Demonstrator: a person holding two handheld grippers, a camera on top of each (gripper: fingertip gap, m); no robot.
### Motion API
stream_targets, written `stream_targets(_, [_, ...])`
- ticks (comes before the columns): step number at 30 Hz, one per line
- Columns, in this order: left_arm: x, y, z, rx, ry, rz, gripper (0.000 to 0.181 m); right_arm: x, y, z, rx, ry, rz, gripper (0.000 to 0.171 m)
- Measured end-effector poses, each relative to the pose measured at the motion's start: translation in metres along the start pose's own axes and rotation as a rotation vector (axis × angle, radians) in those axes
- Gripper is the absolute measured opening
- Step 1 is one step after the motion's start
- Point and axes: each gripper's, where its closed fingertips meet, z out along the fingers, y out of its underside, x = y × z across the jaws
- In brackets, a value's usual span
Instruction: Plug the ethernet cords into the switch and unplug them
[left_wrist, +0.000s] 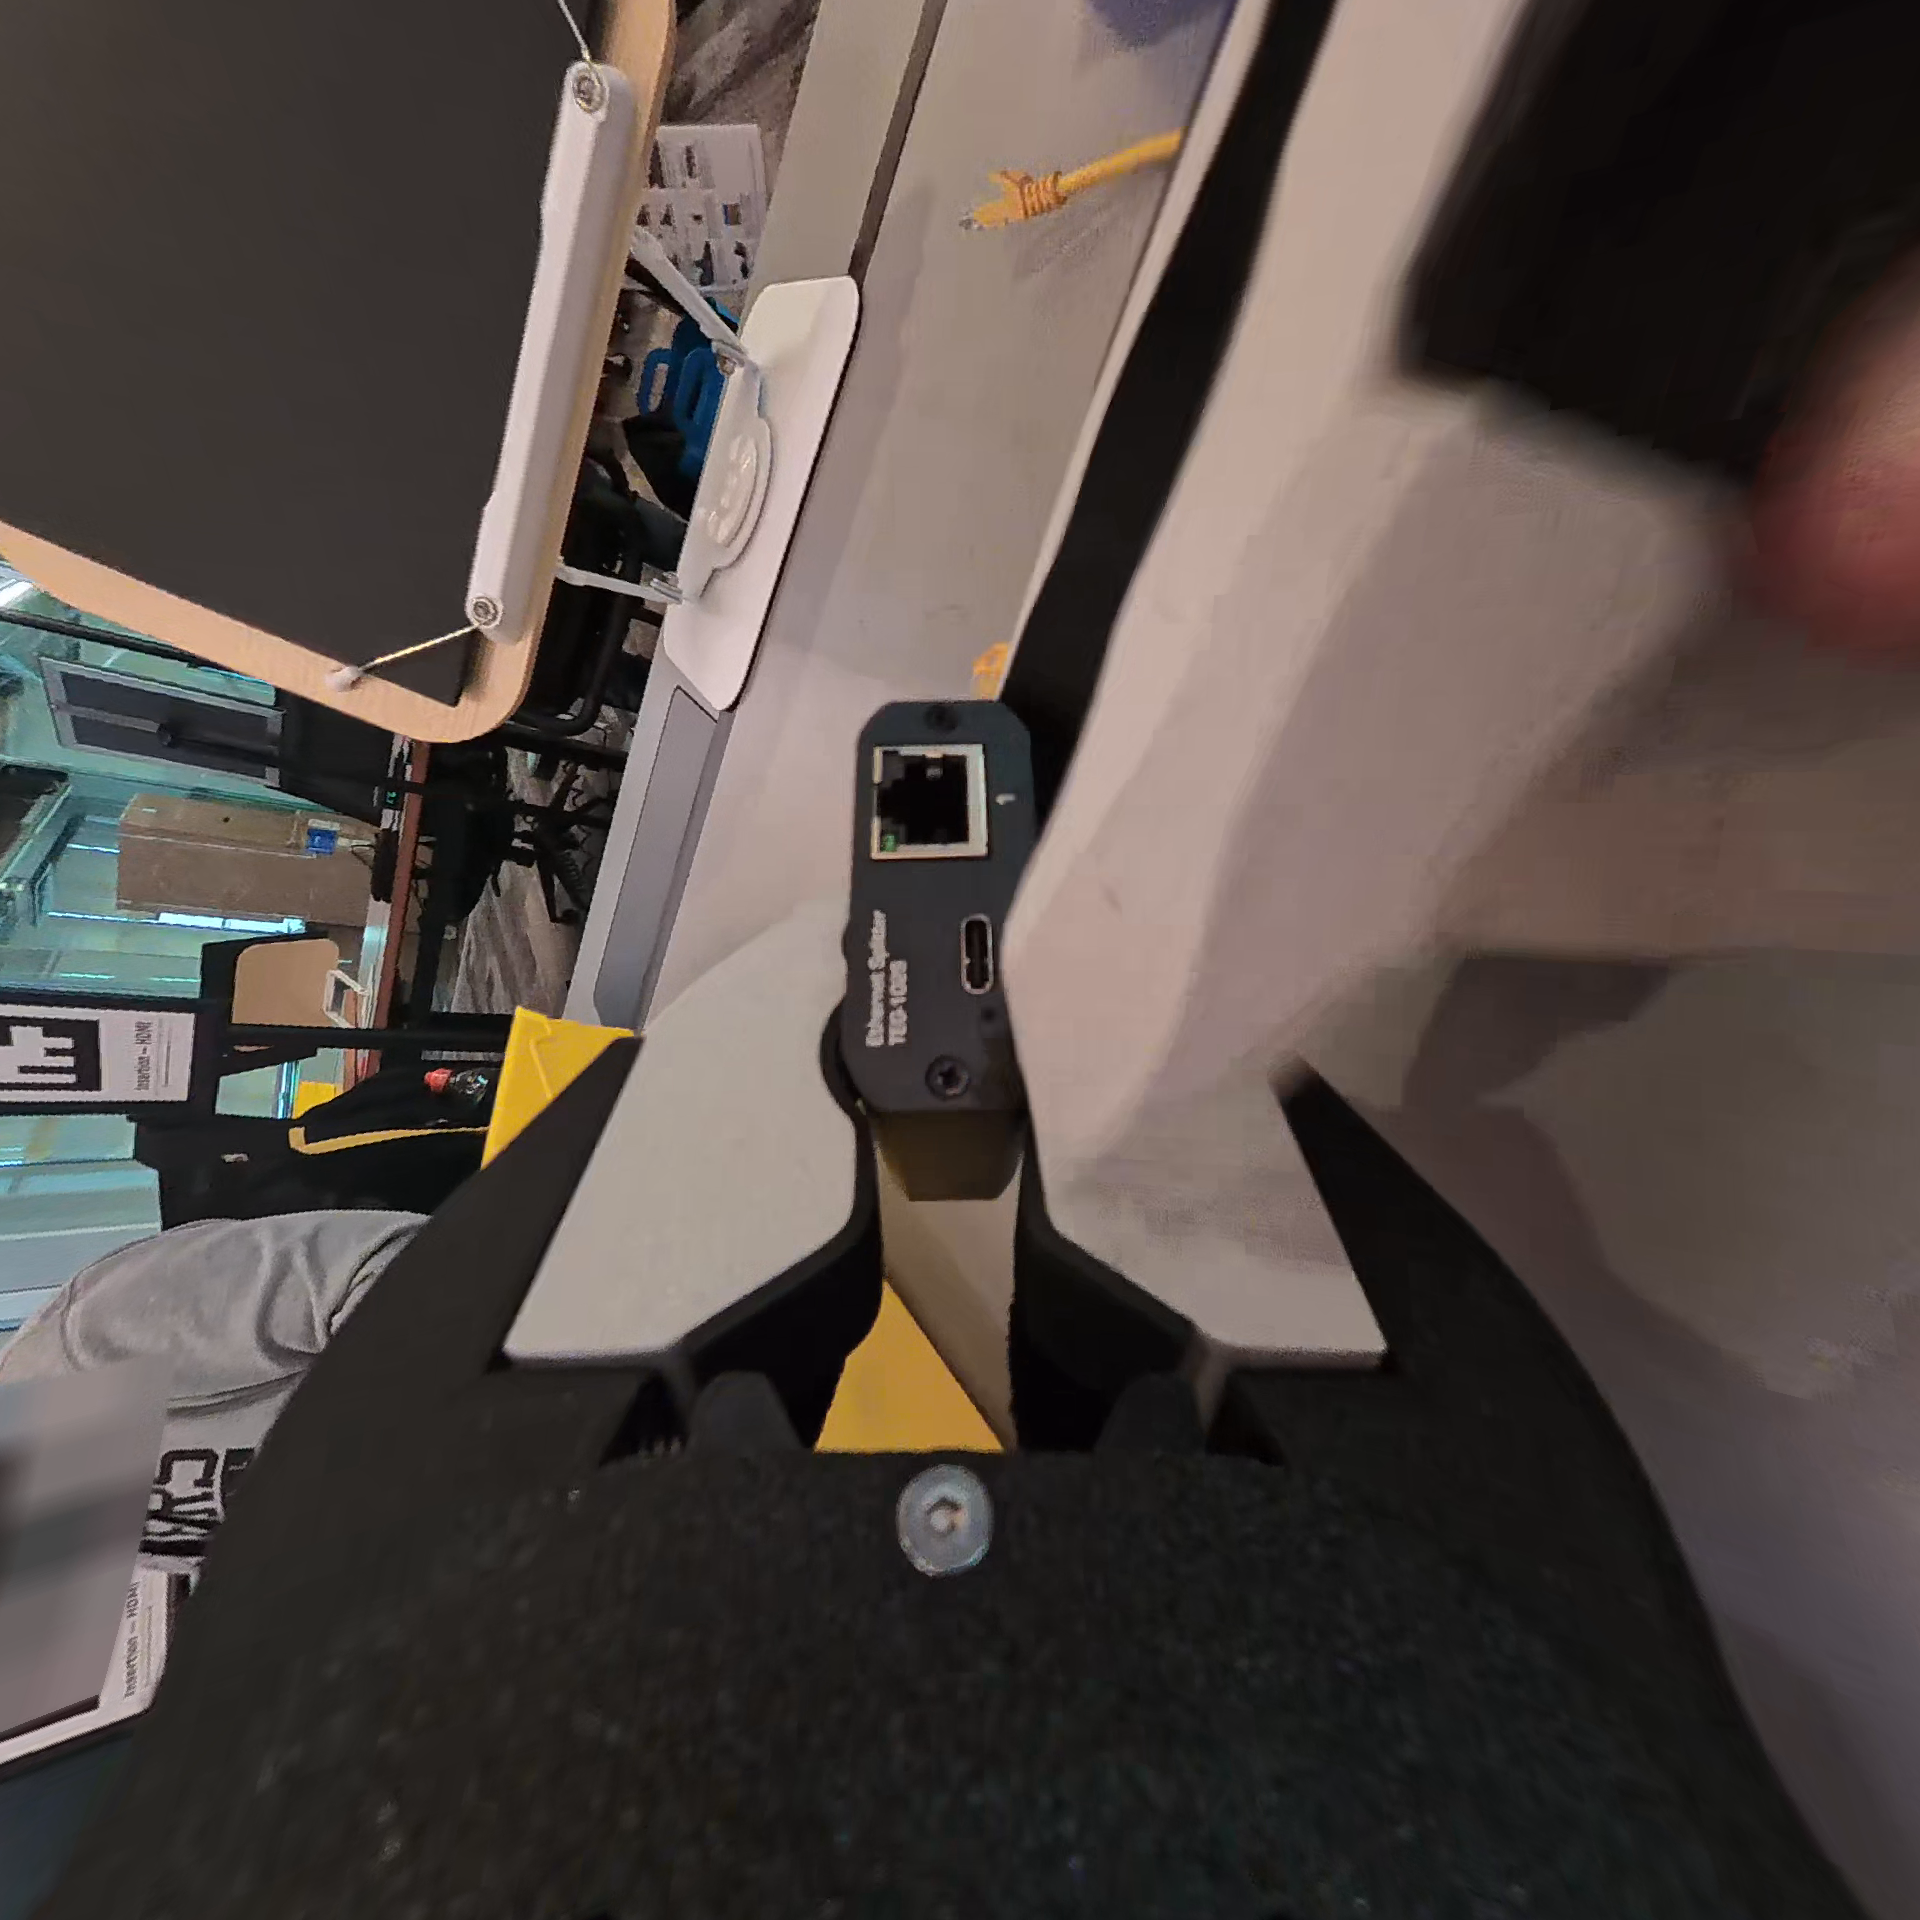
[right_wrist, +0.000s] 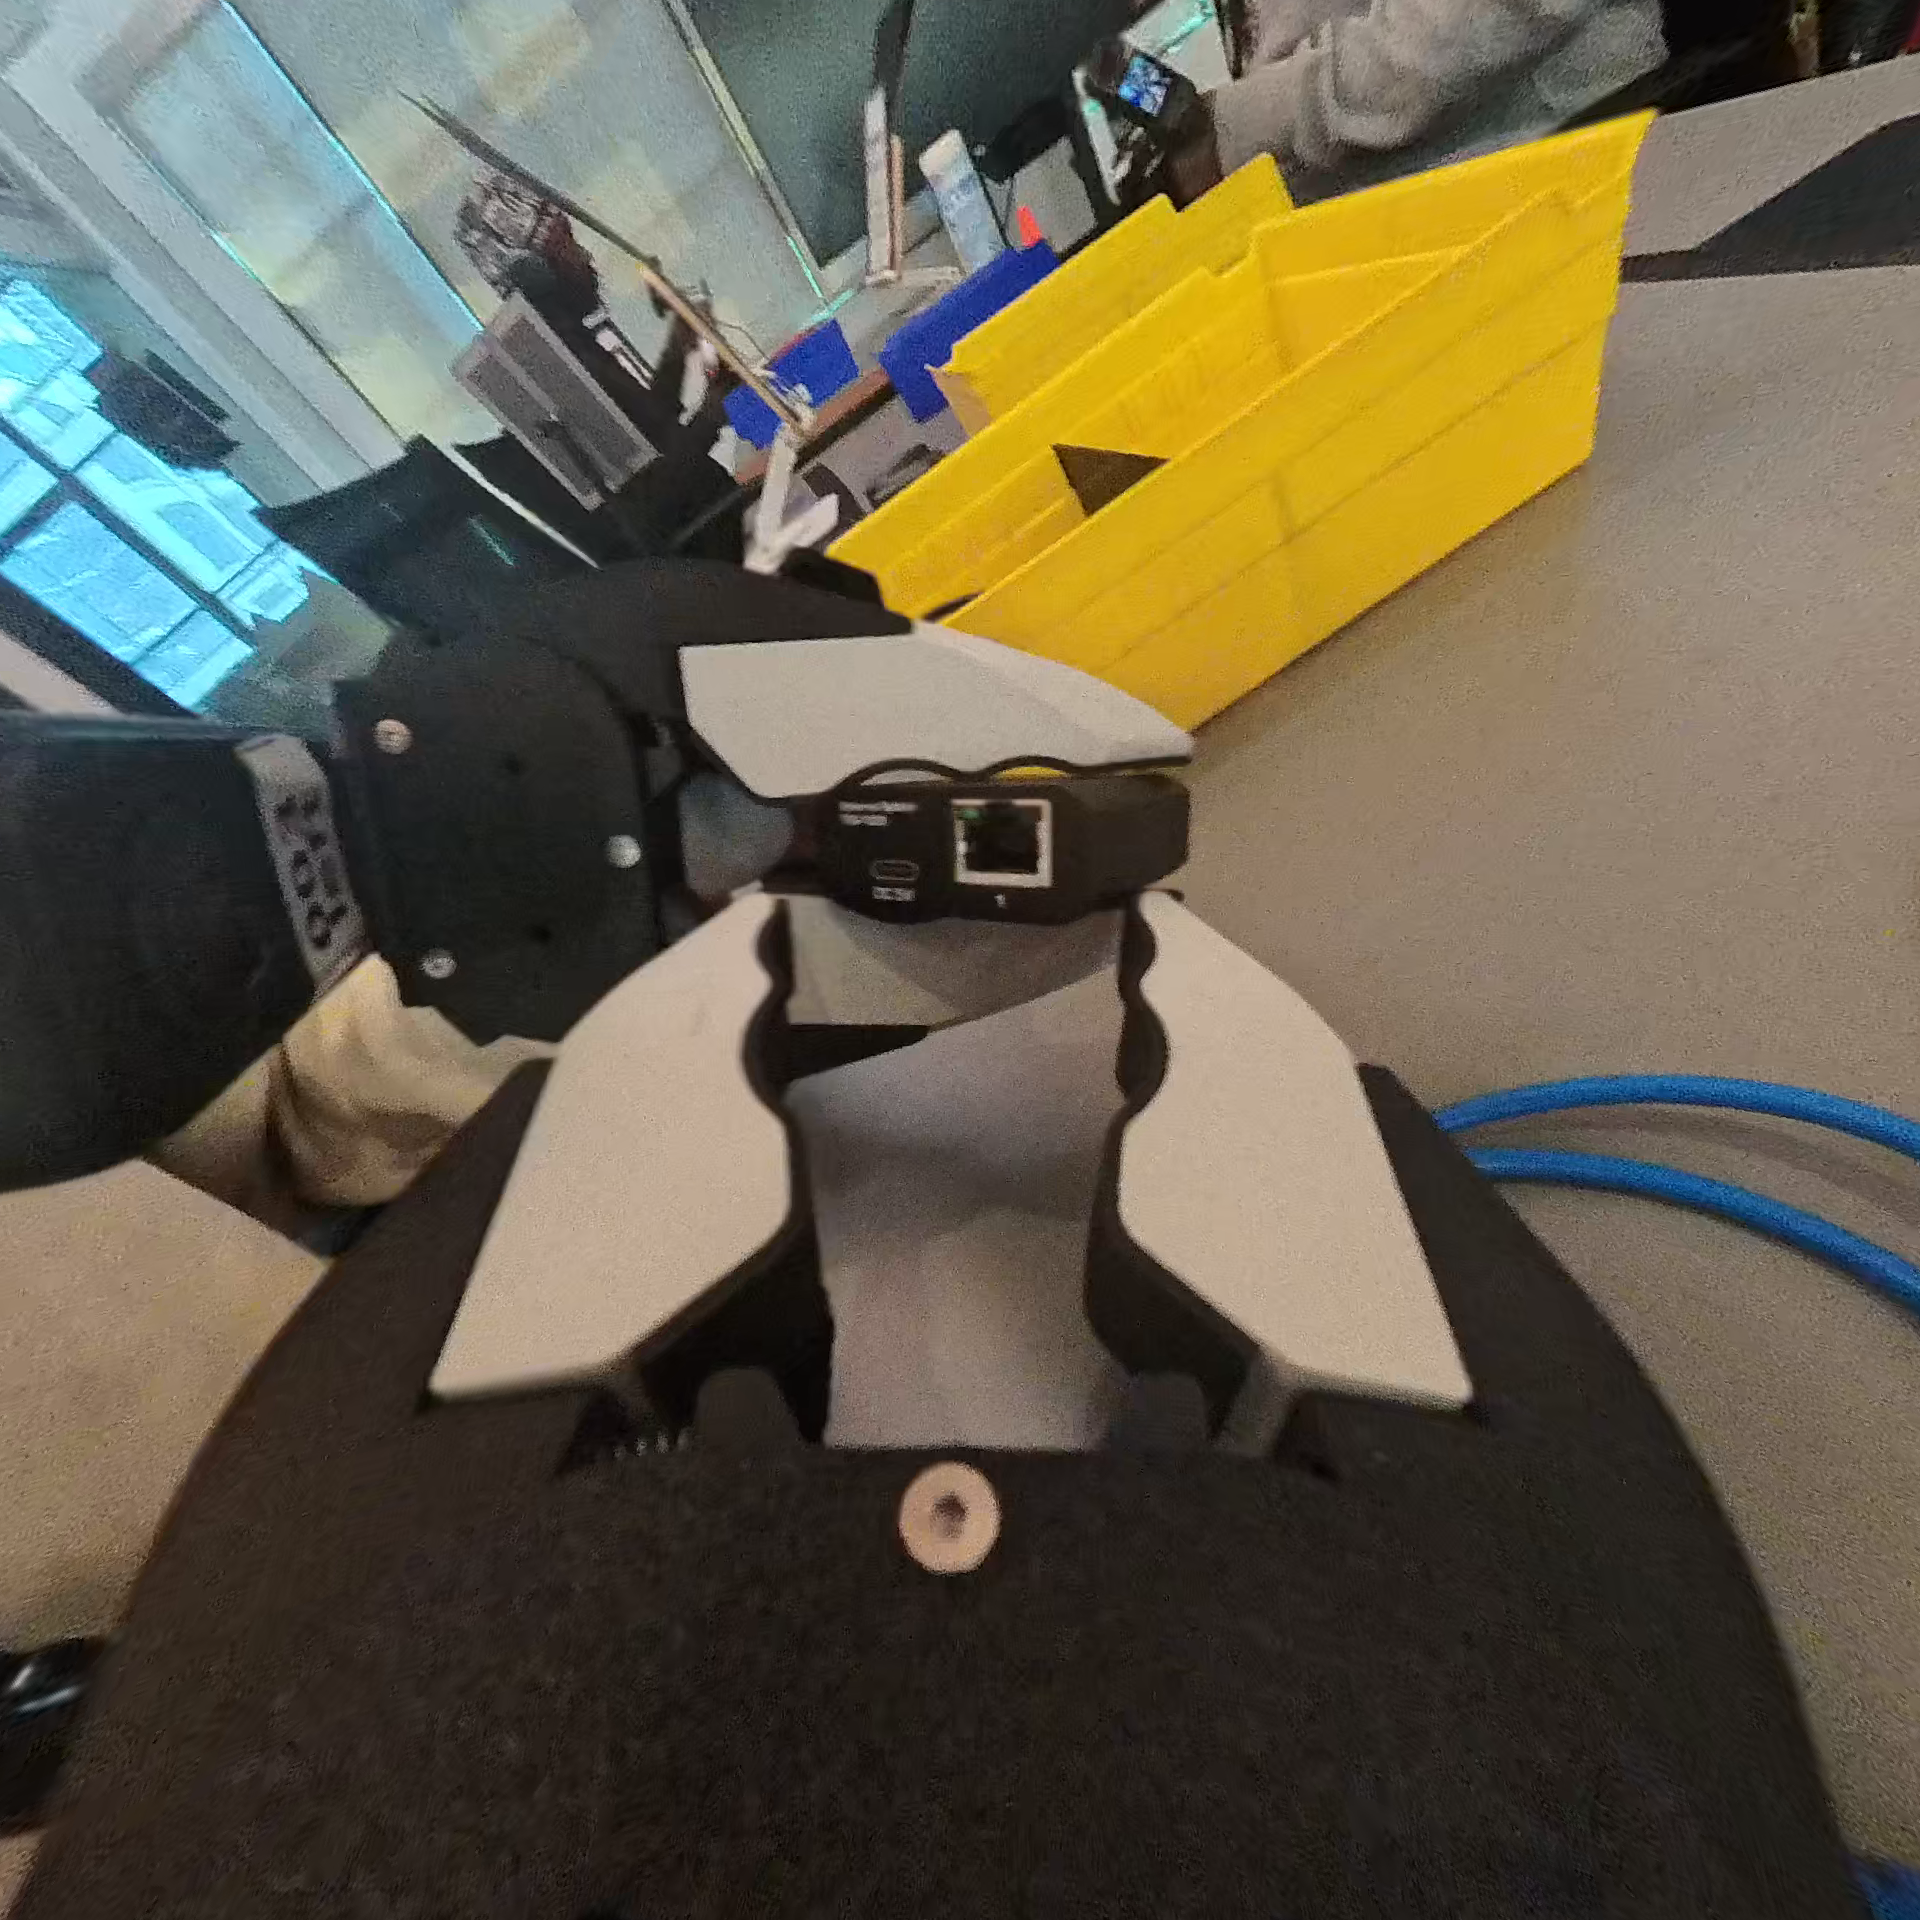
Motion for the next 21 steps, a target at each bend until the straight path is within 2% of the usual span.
stream_targets(2, [0.003,0.003,0.003,-0.023,0.004,0.017,0.025,-0.002,0.002,0.002,0.003,-0.001,0.029,0.072])
stream_targets(3, [0.004,0.003,0.004,-0.025,-0.001,0.023,0.025,0.0,0.004,0.004,0.003,0.016,0.024,0.072])
stream_targets(5, [0.004,0.001,0.003,-0.017,-0.012,0.034,0.024,0.006,0.002,0.001,0.013,0.063,-0.004,0.058])
stream_targets(6, [0.003,-0.001,0.001,-0.01,-0.014,0.033,0.024,0.007,0.001,-0.001,0.028,0.064,-0.02,0.056])
stream_targets(10, [0.003,-0.004,-0.002,0.015,-0.028,0.049,0.025,0.006,0.001,-0.004,0.0,0.047,-0.062,0.056])
stream_targets(18, [0.012,-0.021,-0.019,0.198,0.024,0.111,0.025,-0.005,0.005,-0.018,-0.033,-0.172,0.023,0.053])
stream_targets(21, [0.015,-0.021,-0.018,0.213,0.03,0.114,0.025,-0.005,0.007,-0.019,-0.04,-0.166,-0.003,0.053])
